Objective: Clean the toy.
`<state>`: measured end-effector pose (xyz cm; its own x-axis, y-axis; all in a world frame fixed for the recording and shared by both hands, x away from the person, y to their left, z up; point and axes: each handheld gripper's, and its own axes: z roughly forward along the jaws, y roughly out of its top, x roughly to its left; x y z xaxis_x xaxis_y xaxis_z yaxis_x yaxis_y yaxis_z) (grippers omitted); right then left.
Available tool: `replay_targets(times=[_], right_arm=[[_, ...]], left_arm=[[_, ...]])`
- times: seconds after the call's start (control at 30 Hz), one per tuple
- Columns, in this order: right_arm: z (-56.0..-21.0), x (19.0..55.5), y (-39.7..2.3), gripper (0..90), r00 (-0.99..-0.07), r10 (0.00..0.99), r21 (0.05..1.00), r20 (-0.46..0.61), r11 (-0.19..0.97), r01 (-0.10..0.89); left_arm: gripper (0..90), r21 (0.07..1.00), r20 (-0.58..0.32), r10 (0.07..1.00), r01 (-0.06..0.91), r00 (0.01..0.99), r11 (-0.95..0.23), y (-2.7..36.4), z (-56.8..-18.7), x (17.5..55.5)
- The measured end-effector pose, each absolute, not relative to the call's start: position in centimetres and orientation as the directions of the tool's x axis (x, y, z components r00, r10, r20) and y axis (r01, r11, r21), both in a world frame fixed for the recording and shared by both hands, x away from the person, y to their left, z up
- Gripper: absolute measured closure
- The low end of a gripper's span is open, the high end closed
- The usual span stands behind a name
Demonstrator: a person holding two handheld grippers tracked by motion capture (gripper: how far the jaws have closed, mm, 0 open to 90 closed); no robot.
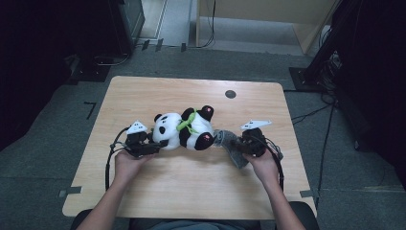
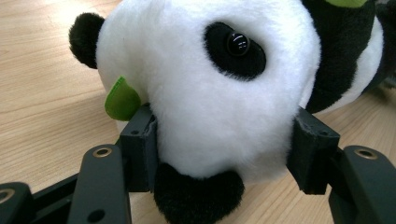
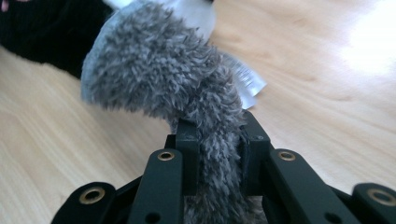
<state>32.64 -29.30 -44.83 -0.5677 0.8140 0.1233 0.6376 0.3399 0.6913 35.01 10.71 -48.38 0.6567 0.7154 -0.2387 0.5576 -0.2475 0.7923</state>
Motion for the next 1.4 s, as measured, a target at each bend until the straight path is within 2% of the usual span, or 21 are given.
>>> replay_targets(times=[0.57, 1.07, 1.13, 1.4], right_arm=[[-45.3, 36.5, -34.4, 75.0, -0.406, 0.897, 0.745, 0.174, 0.15, 0.65], [-48.3, 39.5, -35.5, 70.4, -0.347, 0.925, 0.723, 0.154, 0.133, 0.678], [-48.6, 39.5, -35.6, 67.0, -0.35, 0.922, 0.726, 0.165, 0.126, 0.676], [-48.0, 39.1, -35.8, 37.9, -0.358, 0.917, 0.751, 0.176, 0.11, 0.651]], left_arm=[[37.0, 0.794, -0.235, 0.716, 0.555, 0.658, -0.25, 10.7, -48.4, 35.0], [36.4, 0.794, -0.232, 0.716, 0.553, 0.659, -0.252, 10.7, -48.4, 35.0], [35.5, 0.793, -0.232, 0.718, 0.555, 0.656, -0.252, 10.7, -48.4, 35.0], [35.3, 0.793, -0.231, 0.718, 0.555, 0.657, -0.253, 10.7, -48.4, 35.0]])
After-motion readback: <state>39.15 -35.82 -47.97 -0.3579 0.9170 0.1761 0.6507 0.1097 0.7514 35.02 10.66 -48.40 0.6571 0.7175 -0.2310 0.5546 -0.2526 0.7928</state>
